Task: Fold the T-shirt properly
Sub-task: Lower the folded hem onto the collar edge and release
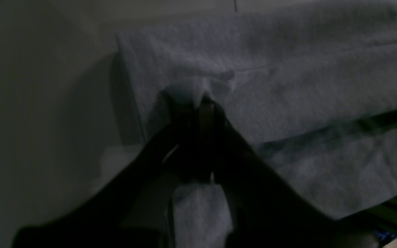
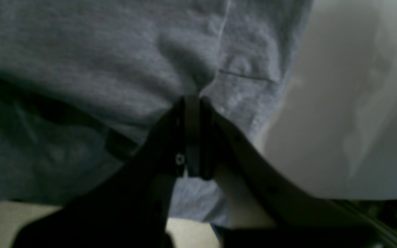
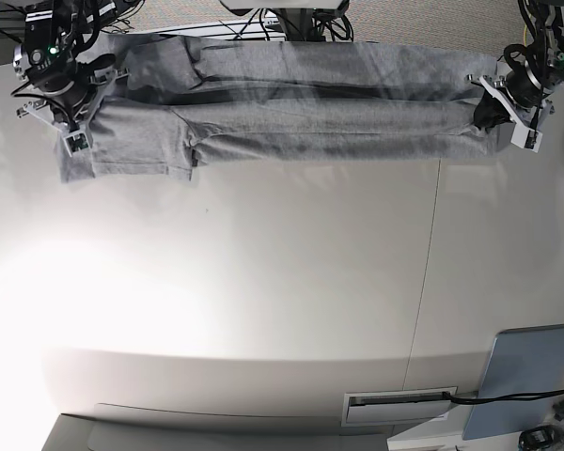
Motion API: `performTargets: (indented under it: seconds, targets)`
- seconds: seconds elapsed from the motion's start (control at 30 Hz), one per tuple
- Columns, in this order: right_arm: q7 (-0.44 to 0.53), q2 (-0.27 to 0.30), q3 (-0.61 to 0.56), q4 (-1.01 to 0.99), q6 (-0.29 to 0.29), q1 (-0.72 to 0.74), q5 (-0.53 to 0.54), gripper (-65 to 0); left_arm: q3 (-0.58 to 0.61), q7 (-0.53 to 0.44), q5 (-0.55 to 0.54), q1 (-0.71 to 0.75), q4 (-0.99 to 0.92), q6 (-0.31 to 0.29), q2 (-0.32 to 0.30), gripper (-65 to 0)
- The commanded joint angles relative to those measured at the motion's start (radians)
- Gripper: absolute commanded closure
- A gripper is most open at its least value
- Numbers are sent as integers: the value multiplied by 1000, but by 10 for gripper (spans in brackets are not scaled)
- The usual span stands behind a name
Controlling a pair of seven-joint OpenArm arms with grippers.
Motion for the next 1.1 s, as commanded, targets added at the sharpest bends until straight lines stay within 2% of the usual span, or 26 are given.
performTargets:
  seconds: [0.0, 0.47, 0.63, 0.77, 0.9, 1.07]
  targets:
    - [-2, 14, 10, 18, -6, -14, -17, 0, -10, -18, -11, 3, 15, 2, -19, 0]
    - [-4, 14, 10, 32, -6, -90, -28, 0, -13, 3, -11, 3, 18, 2, -19, 0]
    - [-14, 14, 10, 32, -6, -90, -28, 0, -64, 58, -27, 3, 74, 2, -19, 0]
    - [-16, 14, 10, 32, -6, -90, -27, 0, -130, 138, -90, 3, 130, -3, -19, 0]
    - [-22, 14, 10, 32, -6, -90, -27, 0, -166, 220, -108, 3, 143, -6, -19, 0]
    - [-28, 14, 10, 32, -6, -90, -28, 0, -166, 220, -108, 24, 143, -6, -19, 0]
